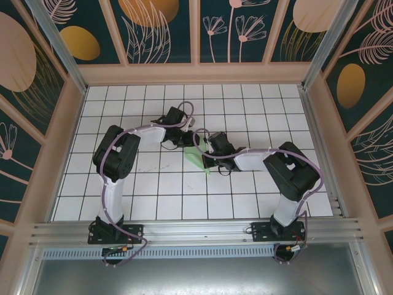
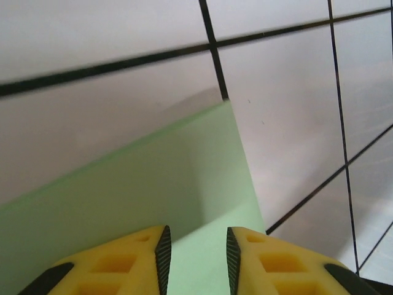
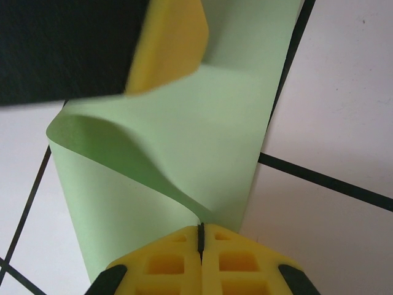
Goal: Fold a paper plane with a square sheet of paper (fold left side to right side)
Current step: Third fold the triangle at the center of the table.
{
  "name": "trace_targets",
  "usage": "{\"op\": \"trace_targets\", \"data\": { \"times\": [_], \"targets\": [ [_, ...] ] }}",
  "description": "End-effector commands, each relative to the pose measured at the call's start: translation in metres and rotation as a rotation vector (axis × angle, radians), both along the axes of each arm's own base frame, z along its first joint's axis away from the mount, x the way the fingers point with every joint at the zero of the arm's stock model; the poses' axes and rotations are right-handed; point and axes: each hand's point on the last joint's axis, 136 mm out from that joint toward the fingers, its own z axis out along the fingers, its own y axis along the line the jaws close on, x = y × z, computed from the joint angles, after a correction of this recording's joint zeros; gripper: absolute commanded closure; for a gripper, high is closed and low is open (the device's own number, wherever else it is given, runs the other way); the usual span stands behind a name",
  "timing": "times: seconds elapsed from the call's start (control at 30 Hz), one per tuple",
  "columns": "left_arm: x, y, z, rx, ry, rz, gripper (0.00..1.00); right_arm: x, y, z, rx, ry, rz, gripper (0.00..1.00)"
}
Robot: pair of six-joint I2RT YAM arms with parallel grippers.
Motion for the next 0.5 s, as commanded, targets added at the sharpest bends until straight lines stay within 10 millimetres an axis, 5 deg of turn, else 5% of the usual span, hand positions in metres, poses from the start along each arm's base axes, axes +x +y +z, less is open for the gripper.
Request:
{"op": "trace_targets", "data": {
  "times": [0.0, 0.2, 0.47],
  "targets": [
    [0.026, 0.021, 0.046, 0.019, -0.105, 0.053, 0.66, -0.015, -0.017, -0.028, -0.075, 0.083, -0.017, 1.00],
    [0.007, 0.033, 0.069, -0.035, -0.156, 0.063, 0.81, -0.015, -0.015, -0.028, -0.071, 0.083, -0.009, 1.00],
    [-0.060, -0.004, 0.055, -0.238, -0.054, -0.077, 0.84, -0.016, -0.013, -0.030, -0.085, 0.087, 0.004, 1.00]
  ]
}}
